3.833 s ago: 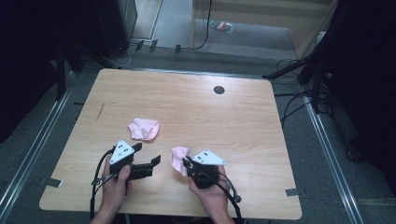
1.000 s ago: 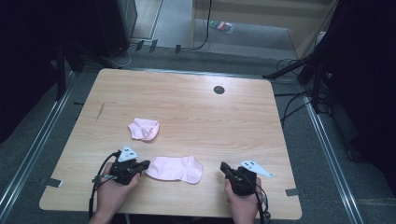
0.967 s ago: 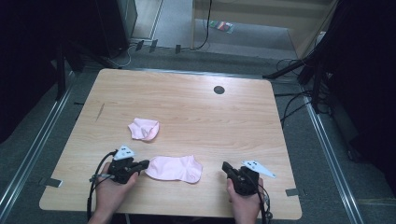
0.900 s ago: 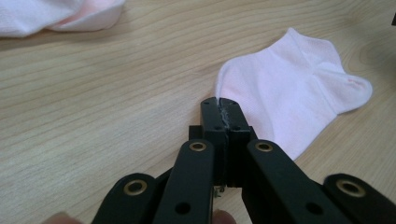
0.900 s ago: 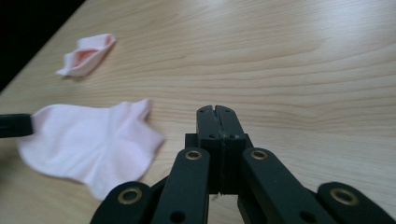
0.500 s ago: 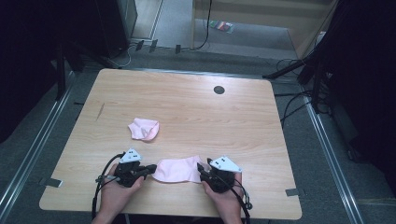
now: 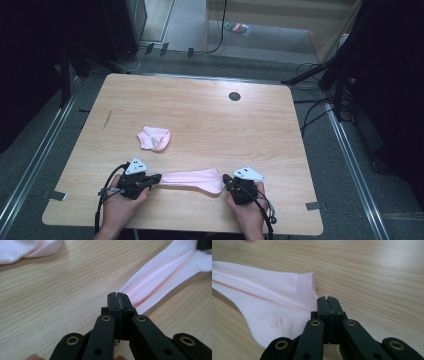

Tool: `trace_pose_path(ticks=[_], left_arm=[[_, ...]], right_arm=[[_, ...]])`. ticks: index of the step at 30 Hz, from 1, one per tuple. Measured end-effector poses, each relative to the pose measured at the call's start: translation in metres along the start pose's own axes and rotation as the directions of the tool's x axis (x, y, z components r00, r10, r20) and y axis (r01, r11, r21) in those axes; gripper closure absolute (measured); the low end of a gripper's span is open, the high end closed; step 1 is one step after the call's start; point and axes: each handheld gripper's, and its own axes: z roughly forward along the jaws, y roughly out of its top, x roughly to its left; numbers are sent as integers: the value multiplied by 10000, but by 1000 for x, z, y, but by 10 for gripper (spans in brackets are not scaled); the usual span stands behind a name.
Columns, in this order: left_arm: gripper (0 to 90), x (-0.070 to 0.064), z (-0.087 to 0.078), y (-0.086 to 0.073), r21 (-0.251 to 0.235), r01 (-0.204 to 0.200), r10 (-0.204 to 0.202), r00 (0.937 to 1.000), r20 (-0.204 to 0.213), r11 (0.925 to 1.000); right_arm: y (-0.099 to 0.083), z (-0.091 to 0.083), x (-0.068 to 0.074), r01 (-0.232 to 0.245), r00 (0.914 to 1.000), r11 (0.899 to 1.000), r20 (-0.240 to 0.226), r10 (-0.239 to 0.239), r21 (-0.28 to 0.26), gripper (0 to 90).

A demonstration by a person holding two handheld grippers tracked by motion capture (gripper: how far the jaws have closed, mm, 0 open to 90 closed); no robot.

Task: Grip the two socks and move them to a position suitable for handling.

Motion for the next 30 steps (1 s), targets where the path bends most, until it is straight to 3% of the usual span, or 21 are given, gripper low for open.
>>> trace_pose_path(ticks=[2,3,5,6,7,8,10,11,13,14,16,18,22,25,26,28,30], left_arm=[[900,2,2,-1,56,87,-91,9977,678,9999],[900,0,1,-1,-93,-46,52,9974,723,9999],[900,0,-2,1,-589,145,-83,9944,1051,9982],[793,0,-3,3,-782,371,-277,9927,1177,9962],[633,1,-4,4,-1012,433,-326,9939,1050,9939],[560,1,-7,4,-1251,467,-342,9944,1004,9910],[570,-1,-12,4,-1771,413,-223,9939,1081,9833],[609,-3,-13,5,-1983,336,-75,9914,1308,9796],[676,-11,-12,7,-2118,-36,371,9873,1545,9773],[678,-19,-4,8,-1711,-581,811,9880,1312,9835],[643,-24,7,5,-1104,-1051,1135,9909,727,9883],[622,-26,15,1,-645,-1166,1202,9912,552,9911],[542,-28,17,-2,-528,-1241,1262,9912,389,9909],[544,-34,17,-6,-618,-1565,1561,9877,-115,9858],[576,-36,16,-7,-603,-1709,1688,9849,-376,9834],[648,-37,15,-8,-598,-1554,1526,9871,-488,9860],[797,-37,14,-9,-605,-1505,1485,9882,-362,9868]], right_arm=[[0,-2,0,121,9999,9999,121,-121,35,900],[0,-2,-1,63,9999,10000,110,-62,-40,900],[0,-3,0,-11,9990,9998,-456,2,-190,877],[1,-4,1,-53,9973,9995,-727,30,-314,778],[2,-6,4,-34,9976,9985,-686,-3,-543,666],[3,-9,6,61,9980,9966,-615,-112,-820,639],[4,-17,11,44,9975,9930,-694,-127,-1182,675],[4,-18,14,51,9960,9921,-880,-162,-1254,703],[3,-16,20,234,9909,9948,-1299,-362,-987,717],[2,-14,22,313,9900,9959,-1345,-426,-850,716],[-1,-6,25,505,9915,9973,-1173,-564,-526,691],[-3,0,26,544,9917,9983,-1157,-563,-202,653],[-4,3,29,896,9917,9959,-922,-900,-88,606],[-5,5,30,1169,9897,9931,-831,-1168,-42,603],[-6,5,31,1328,9881,9911,-774,-1327,-41,619],[-6,5,33,1493,9878,9888,-448,-1493,-30,680],[-7,5,33,1427,9893,9897,-285,-1429,-58,742]])
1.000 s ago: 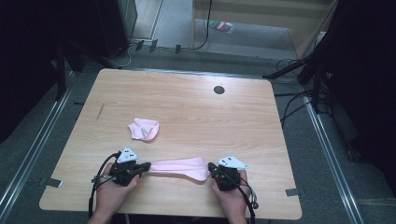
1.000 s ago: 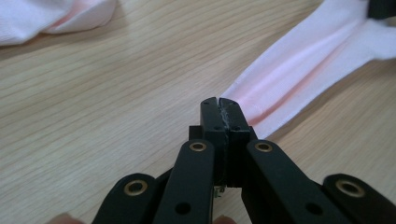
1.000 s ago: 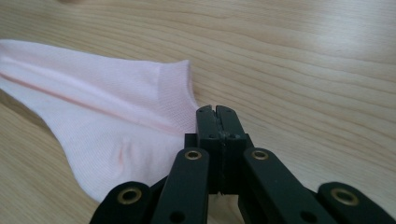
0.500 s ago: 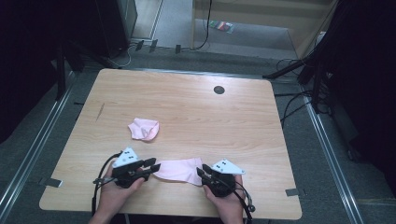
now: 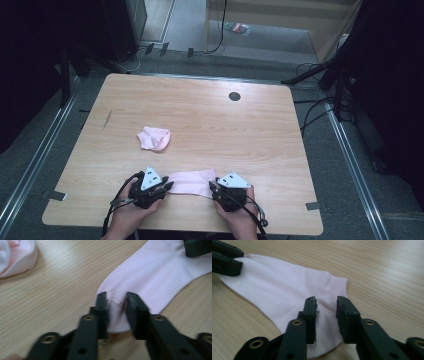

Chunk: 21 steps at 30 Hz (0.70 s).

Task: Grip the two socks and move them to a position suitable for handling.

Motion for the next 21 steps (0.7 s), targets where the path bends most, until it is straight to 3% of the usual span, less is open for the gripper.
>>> trace_pose_path(ticks=[1,2,5,7,8,10,13,17,19,21], left_arm=[[869,0,-1,0,20,71,-71,9999,91,10000],[883,-1,-1,0,21,67,-67,10000,68,10000],[886,0,-3,-1,189,397,-405,9980,490,9990],[877,2,-5,-4,144,700,-709,9942,802,9974],[839,4,-6,-5,51,876,-877,9917,940,9961],[680,7,-8,-6,-151,1039,-1018,9894,1039,9945],[541,14,-13,-4,-770,1312,-1226,9866,1080,9884],[486,28,-15,-5,-1170,1685,-1619,9847,639,9787],[472,37,-16,-5,-1425,1982,-1949,9801,372,9697],[470,47,-16,-5,-1580,2372,-2403,9707,-8,9585]], right_arm=[[0,0,-1,-9,10000,10000,14,9,-18,768],[0,-1,-2,-115,9999,9999,3,115,5,792],[-1,-2,-5,-314,9994,9995,-172,315,56,804],[-1,-2,-5,-257,9994,9996,-246,259,77,761],[0,-2,-5,-262,9988,9996,-412,266,98,710],[1,-3,-6,-414,9965,9991,-718,422,134,618],[5,-8,-6,-584,9944,9980,-900,562,-227,543],[18,-15,-5,-436,9954,9954,-890,359,-855,530],[28,-16,-6,-442,9952,9939,-914,350,-1010,530],[38,-17,-6,-443,9955,9917,-891,337,-1207,533]])
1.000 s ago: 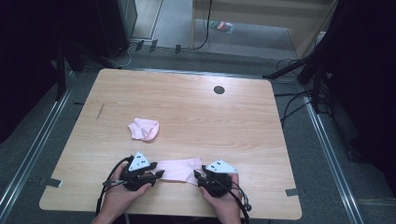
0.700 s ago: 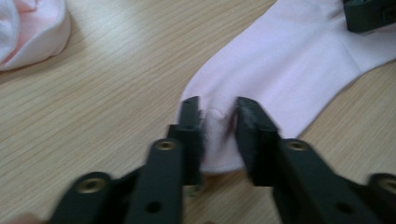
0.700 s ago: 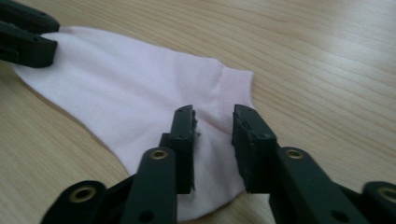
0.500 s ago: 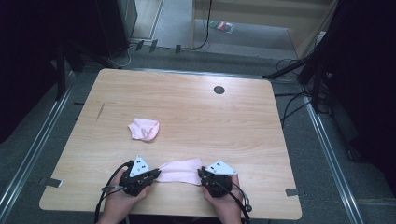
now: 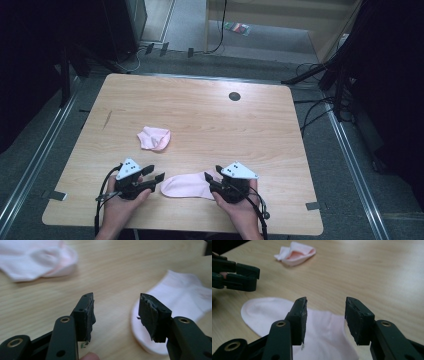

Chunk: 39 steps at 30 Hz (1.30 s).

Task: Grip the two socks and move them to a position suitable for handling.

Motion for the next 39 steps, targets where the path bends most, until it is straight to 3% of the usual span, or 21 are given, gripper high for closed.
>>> trace_pose_path(ticks=[1,3,7,8,11,15,17,22,25,27,30,33,35,37,39], left_arm=[[467,4,0,1,-143,160,-162,9998,-138,9998],[460,14,0,6,-384,411,-443,9951,-887,9984],[431,30,6,20,-662,654,-754,9841,-1609,9957],[420,33,8,24,-674,711,-812,9835,-1616,9952],[394,38,21,34,-600,614,-723,9772,-1998,9963],[388,42,39,43,-221,534,-569,9767,-2067,9983],[374,43,45,47,-250,670,-706,9772,-2002,9974],[351,47,65,52,440,847,-720,9693,-2351,9954],[408,42,70,51,650,671,-464,9589,-2801,9956],[447,36,74,51,942,246,69,9471,-3209,9952],[542,33,75,52,938,251,77,9429,-3329,9953],[796,34,75,53,920,236,74,9461,-3237,9955],[836,34,75,55,1083,194,143,9530,-3027,9939],[848,34,74,57,1099,184,103,9671,-2543,9938],[852,28,73,61,931,-172,366,9768,-2109,9955]], right_arm=[[5,0,0,-9,10000,10000,-2,9,-70,533],[12,2,1,24,10000,9998,27,-24,-185,533],[17,4,1,158,9999,9997,70,-157,-171,531],[16,4,0,161,9998,9998,84,-160,-121,531],[11,4,-6,12,9999,10000,140,-11,-36,531],[5,3,-16,-483,9988,9988,96,483,-44,530],[2,3,-20,-577,9982,9983,148,576,32,527],[1,0,-22,-642,9978,9979,178,642,-6,524],[0,-1,-23,-574,9981,9984,210,574,-5,523],[-1,-2,-24,-602,9979,9982,241,602,-5,522],[-3,0,-25,-641,9975,9979,305,638,76,523],[-4,1,-25,-618,9977,9980,303,614,131,522],[-4,1,-25,-591,9978,9982,305,588,98,523],[-3,-1,-26,-657,9973,9978,332,655,46,523],[-3,-2,-29,-708,9968,9975,365,708,-9,524]])
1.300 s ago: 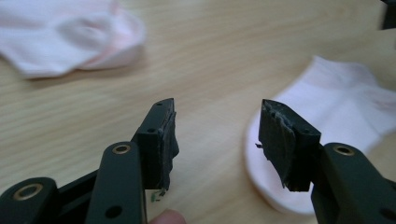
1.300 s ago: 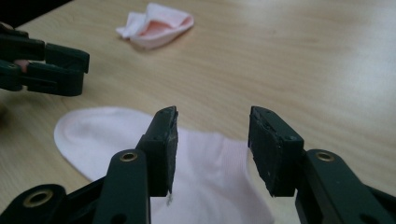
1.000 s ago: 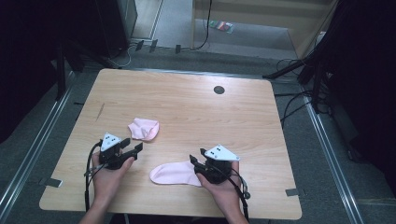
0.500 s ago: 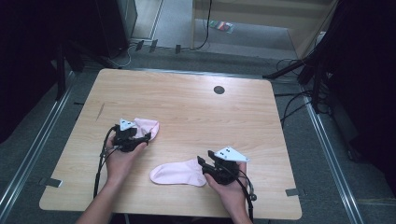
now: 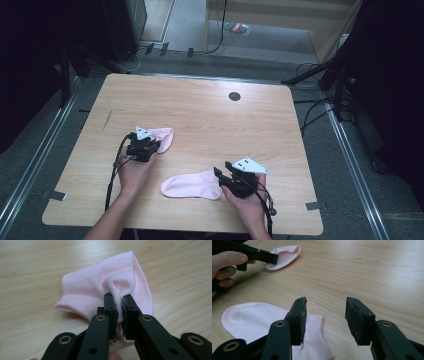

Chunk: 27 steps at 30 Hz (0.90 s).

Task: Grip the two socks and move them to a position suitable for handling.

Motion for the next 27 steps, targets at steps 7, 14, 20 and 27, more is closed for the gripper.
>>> trace_pose_path(ticks=[7,14,20,27], left_arm=[[855,-33,1,15,-253,-1379,1402,9759,1671,9901],[857,-72,8,20,-596,-2973,3020,9130,2744,9529],[839,-78,16,16,-556,-3397,3396,8873,3122,9389],[415,-62,8,18,-1011,-2681,2858,9196,2696,9581]], right_arm=[[4,-6,-7,-227,9997,9996,130,229,-195,525],[5,-11,-9,-296,9993,9991,206,302,-306,524],[3,-11,-9,-296,9993,9992,239,302,-275,523],[9,-6,-3,-240,9997,9994,82,242,-254,517]])
